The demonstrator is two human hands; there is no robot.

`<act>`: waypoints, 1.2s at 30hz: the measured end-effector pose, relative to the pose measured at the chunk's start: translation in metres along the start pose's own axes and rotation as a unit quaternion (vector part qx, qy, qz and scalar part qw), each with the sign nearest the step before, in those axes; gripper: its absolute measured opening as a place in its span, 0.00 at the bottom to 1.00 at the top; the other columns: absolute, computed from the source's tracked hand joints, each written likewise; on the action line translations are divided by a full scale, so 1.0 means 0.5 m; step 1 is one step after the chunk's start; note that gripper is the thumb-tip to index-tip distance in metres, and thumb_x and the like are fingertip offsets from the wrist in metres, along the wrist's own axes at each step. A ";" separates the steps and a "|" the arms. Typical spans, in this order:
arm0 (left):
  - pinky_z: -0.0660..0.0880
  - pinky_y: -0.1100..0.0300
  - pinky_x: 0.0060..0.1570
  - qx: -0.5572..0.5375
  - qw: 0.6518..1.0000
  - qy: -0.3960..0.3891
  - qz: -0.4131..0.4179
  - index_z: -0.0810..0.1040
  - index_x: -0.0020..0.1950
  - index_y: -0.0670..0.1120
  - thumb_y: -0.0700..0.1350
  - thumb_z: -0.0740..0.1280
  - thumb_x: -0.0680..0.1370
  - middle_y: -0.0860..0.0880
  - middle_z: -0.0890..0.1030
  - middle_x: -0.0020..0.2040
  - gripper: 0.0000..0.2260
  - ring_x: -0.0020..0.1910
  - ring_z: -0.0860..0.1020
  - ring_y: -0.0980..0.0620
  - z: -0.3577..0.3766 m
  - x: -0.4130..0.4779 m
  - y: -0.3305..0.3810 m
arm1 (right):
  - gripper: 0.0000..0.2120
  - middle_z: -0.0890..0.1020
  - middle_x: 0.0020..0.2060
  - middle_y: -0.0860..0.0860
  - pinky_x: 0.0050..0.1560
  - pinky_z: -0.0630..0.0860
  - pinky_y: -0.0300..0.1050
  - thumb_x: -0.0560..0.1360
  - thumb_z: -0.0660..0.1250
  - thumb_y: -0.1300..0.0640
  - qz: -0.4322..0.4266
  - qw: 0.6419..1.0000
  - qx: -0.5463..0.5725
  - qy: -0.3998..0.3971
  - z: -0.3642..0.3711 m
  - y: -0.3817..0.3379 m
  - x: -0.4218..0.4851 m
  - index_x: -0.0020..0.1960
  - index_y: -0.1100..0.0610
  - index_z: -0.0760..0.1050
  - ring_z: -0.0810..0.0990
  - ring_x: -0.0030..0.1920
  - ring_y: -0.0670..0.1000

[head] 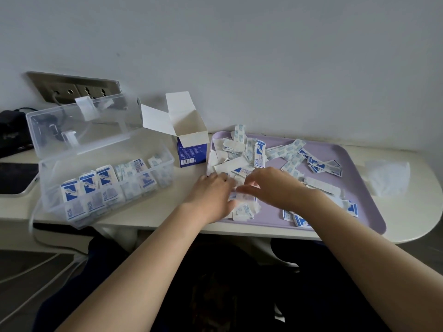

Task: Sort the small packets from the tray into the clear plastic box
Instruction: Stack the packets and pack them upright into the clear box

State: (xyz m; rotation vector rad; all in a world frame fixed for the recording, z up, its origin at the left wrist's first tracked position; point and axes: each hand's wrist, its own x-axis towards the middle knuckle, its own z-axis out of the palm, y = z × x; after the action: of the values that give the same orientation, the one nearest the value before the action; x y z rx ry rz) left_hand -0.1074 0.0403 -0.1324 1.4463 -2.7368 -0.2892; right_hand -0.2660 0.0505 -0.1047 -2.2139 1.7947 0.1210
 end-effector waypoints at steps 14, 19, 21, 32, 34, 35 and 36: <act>0.70 0.55 0.53 -0.082 0.995 -0.003 -0.050 0.70 0.62 0.45 0.47 0.65 0.78 0.45 0.68 0.62 0.14 0.61 0.68 0.46 0.012 0.001 0.008 | 0.26 0.75 0.58 0.56 0.49 0.70 0.43 0.72 0.70 0.50 0.108 0.975 0.181 -0.067 0.026 -0.008 0.007 0.64 0.63 0.68 0.73 0.51 0.53; 0.72 0.57 0.49 -0.153 0.985 -0.011 -0.075 0.70 0.62 0.45 0.39 0.65 0.78 0.46 0.68 0.61 0.13 0.53 0.75 0.46 0.011 0.002 0.016 | 0.20 0.77 0.39 0.56 0.40 0.67 0.42 0.70 0.71 0.47 0.112 0.969 0.210 -0.060 0.043 -0.020 0.015 0.48 0.65 0.79 0.72 0.41 0.52; 0.73 0.55 0.51 -0.172 0.982 -0.013 -0.079 0.71 0.61 0.44 0.35 0.62 0.77 0.45 0.68 0.60 0.13 0.53 0.75 0.45 0.010 0.002 0.014 | 0.18 0.76 0.33 0.54 0.35 0.67 0.42 0.70 0.70 0.47 0.109 0.968 0.221 -0.047 0.048 -0.027 0.015 0.38 0.64 0.78 0.71 0.36 0.50; 0.74 0.56 0.55 -0.194 0.977 0.031 -0.084 0.71 0.65 0.45 0.30 0.61 0.76 0.47 0.71 0.64 0.20 0.59 0.74 0.48 -0.008 -0.004 -0.003 | 0.12 0.80 0.48 0.53 0.44 0.72 0.45 0.73 0.68 0.50 0.065 0.990 0.124 0.022 0.038 -0.049 0.012 0.55 0.54 0.78 0.78 0.48 0.54; 0.74 0.56 0.57 -0.187 0.980 0.018 -0.067 0.71 0.67 0.47 0.30 0.62 0.76 0.48 0.71 0.65 0.22 0.58 0.75 0.48 -0.009 -0.007 -0.007 | 0.10 0.80 0.50 0.52 0.43 0.70 0.44 0.74 0.67 0.52 0.051 0.993 0.098 0.049 0.035 -0.050 0.010 0.54 0.53 0.77 0.78 0.50 0.55; 0.75 0.54 0.57 -0.188 0.980 0.012 -0.060 0.71 0.68 0.47 0.30 0.61 0.76 0.48 0.72 0.64 0.22 0.58 0.76 0.48 -0.010 -0.009 -0.008 | 0.09 0.79 0.51 0.52 0.42 0.69 0.43 0.75 0.67 0.53 0.044 0.993 0.091 0.058 0.035 -0.050 0.010 0.54 0.53 0.77 0.78 0.50 0.55; 0.75 0.53 0.56 -0.185 0.981 0.009 -0.056 0.71 0.68 0.47 0.31 0.61 0.76 0.48 0.72 0.64 0.22 0.57 0.76 0.47 -0.010 -0.011 -0.009 | 0.09 0.79 0.51 0.52 0.42 0.69 0.43 0.75 0.67 0.53 0.040 0.993 0.087 0.063 0.034 -0.049 0.009 0.54 0.53 0.77 0.78 0.50 0.55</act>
State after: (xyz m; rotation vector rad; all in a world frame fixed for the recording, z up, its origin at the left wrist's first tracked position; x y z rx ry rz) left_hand -0.1002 0.0414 -0.1280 1.4834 -2.4174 -0.7387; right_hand -0.2393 0.0554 -0.1178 -2.0696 1.8811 -0.1563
